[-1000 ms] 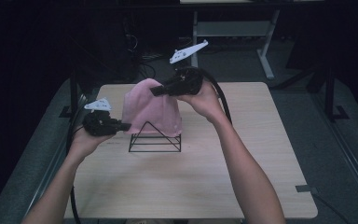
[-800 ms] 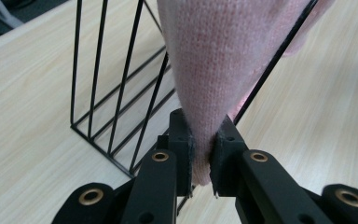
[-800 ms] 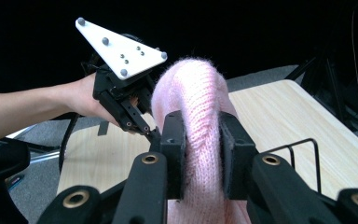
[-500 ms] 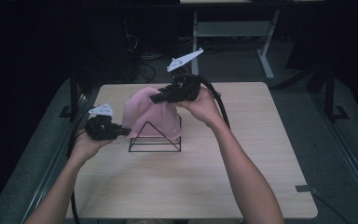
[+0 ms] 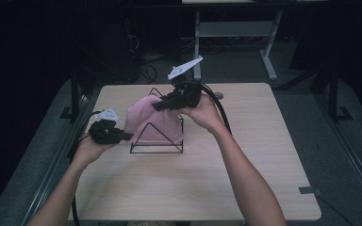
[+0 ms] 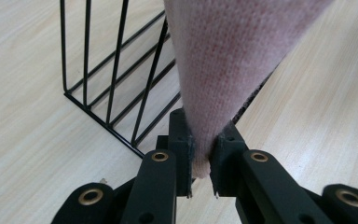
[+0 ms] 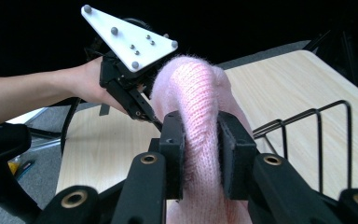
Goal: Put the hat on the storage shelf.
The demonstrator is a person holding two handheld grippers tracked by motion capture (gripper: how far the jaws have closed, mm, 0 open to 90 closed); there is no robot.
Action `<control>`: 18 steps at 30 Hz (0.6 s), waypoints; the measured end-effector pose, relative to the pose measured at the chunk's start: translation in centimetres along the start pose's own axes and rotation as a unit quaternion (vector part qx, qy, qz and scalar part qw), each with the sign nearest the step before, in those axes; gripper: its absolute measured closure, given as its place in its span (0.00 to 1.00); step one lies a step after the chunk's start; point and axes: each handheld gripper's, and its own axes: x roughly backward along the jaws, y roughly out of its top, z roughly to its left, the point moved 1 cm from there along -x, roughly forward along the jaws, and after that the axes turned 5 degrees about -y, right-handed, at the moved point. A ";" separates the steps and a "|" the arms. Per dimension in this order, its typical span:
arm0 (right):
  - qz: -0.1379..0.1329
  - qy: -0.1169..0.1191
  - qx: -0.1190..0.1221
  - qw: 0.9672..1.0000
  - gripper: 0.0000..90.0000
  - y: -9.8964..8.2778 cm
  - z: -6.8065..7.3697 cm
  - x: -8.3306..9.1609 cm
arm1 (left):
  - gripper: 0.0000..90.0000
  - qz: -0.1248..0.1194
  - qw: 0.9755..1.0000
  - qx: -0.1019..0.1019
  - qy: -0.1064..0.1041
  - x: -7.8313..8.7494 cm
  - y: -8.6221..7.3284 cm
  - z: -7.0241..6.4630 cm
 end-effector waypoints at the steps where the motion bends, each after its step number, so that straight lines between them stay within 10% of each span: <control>1: 0.003 0.000 -0.002 1.000 0.81 -0.1 0.1 -0.1 | 0.89 0.001 1.000 0.006 -0.001 -0.2 -0.1 0.0; 18: 0.037 0.010 -0.009 0.999 0.81 -1.5 0.3 -2.1 | 0.90 0.040 0.999 0.005 -0.005 -2.2 -1.5 0.4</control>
